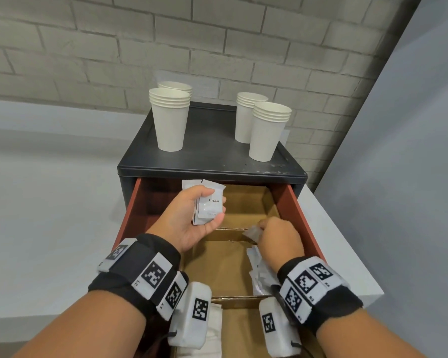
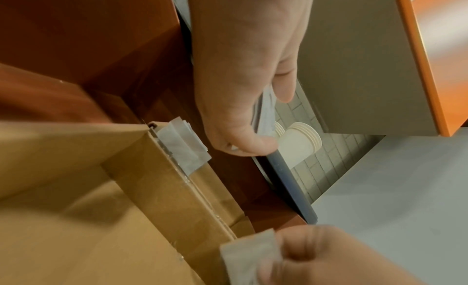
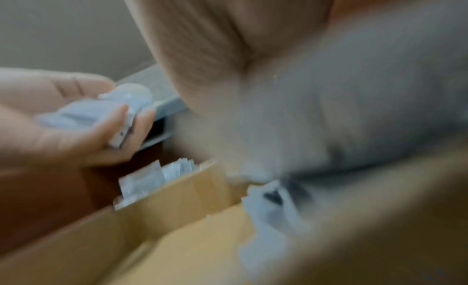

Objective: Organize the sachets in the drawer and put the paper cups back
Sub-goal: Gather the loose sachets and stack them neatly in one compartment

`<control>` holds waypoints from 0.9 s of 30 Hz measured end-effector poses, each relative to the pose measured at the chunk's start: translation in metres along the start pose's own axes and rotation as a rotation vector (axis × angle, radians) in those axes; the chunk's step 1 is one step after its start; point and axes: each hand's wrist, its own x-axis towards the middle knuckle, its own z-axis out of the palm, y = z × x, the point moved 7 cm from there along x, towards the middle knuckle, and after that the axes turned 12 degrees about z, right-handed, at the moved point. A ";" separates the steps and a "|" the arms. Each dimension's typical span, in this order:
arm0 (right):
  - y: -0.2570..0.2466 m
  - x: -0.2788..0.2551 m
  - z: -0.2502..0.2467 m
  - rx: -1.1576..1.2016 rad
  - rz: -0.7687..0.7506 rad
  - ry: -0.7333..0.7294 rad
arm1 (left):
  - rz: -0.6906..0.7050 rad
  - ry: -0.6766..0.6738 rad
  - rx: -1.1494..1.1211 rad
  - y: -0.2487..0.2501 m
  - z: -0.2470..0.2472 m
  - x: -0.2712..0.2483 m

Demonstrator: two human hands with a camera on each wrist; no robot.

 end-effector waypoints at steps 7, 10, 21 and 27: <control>0.001 0.001 -0.023 0.798 0.009 -0.087 | -0.008 0.073 0.047 -0.005 -0.005 0.000; -0.003 -0.005 -0.021 0.937 0.029 -0.202 | -0.022 0.046 0.036 -0.007 -0.003 0.000; -0.012 -0.009 -0.039 0.912 -0.046 0.117 | -0.082 -0.110 0.043 -0.015 0.010 -0.005; -0.053 -0.031 -0.029 0.720 -0.314 -0.053 | -0.049 -0.238 0.144 -0.013 0.018 -0.012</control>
